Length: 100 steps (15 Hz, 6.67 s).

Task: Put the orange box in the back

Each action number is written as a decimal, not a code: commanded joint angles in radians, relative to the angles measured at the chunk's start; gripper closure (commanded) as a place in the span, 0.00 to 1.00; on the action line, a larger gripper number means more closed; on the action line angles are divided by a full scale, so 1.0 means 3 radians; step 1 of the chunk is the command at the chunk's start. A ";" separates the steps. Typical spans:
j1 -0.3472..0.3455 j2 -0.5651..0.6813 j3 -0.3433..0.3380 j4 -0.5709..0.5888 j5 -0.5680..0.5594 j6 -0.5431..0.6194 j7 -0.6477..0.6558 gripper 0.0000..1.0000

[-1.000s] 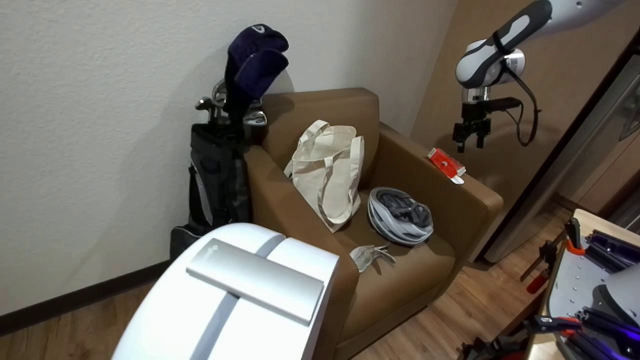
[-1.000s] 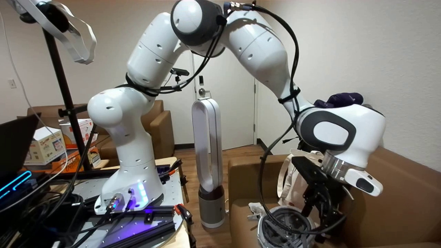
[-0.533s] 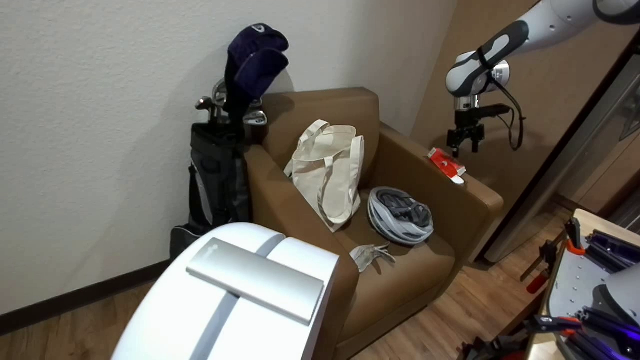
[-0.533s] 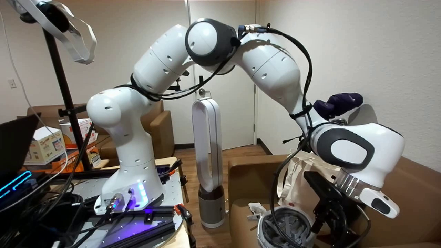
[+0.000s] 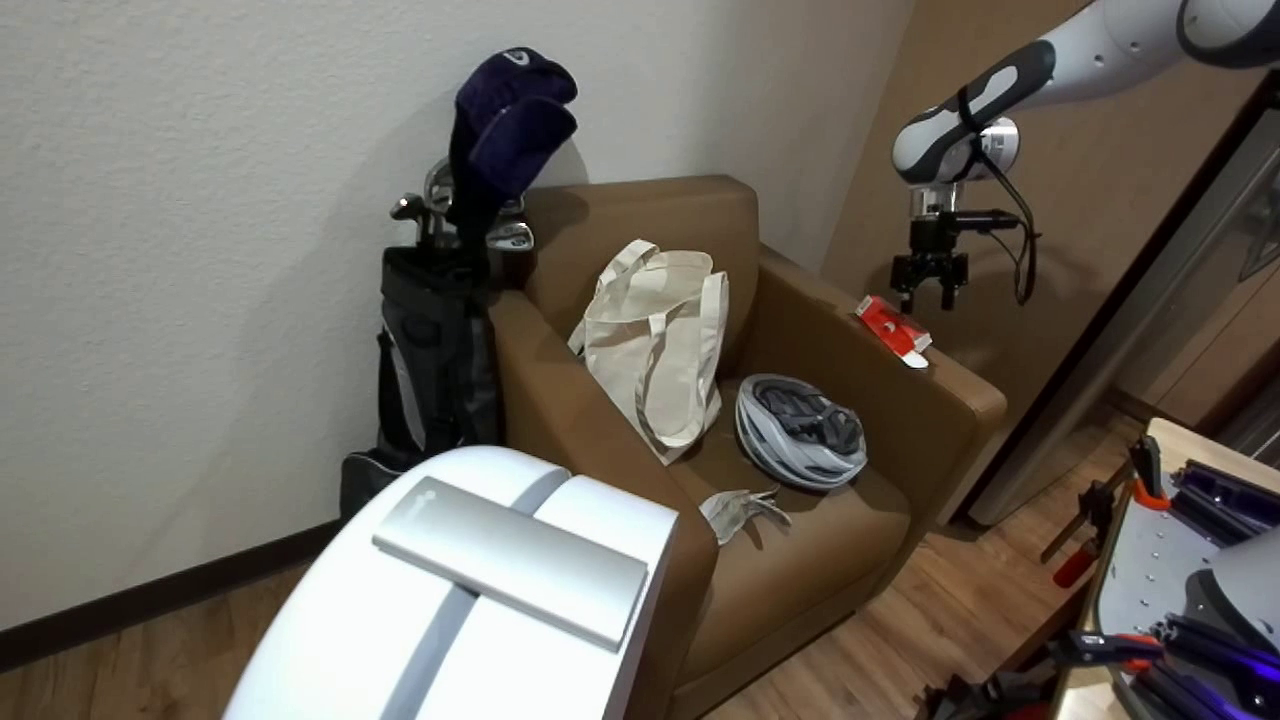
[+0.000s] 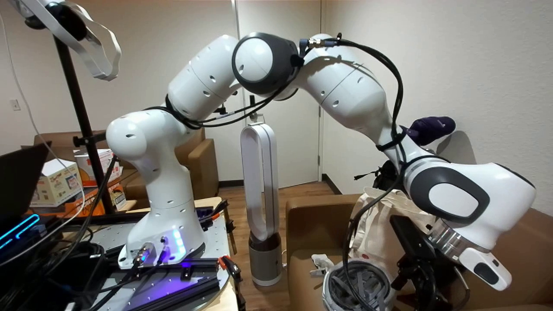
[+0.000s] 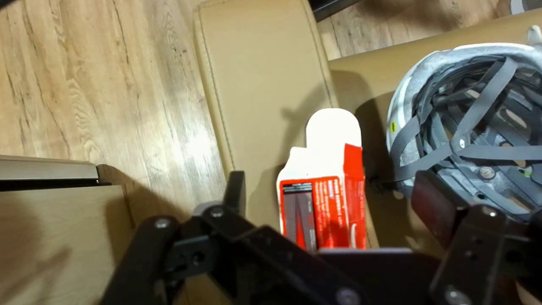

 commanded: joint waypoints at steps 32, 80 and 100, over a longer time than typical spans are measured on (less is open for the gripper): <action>0.0449 0.0212 -0.0130 0.0154 -0.0748 0.0451 -0.0376 0.92; 0.1960 -0.1228 0.0475 -0.1076 -0.4705 0.2040 0.3495 0.93; 0.1394 -0.0107 0.0754 -0.0320 -0.4240 0.3692 0.3119 0.93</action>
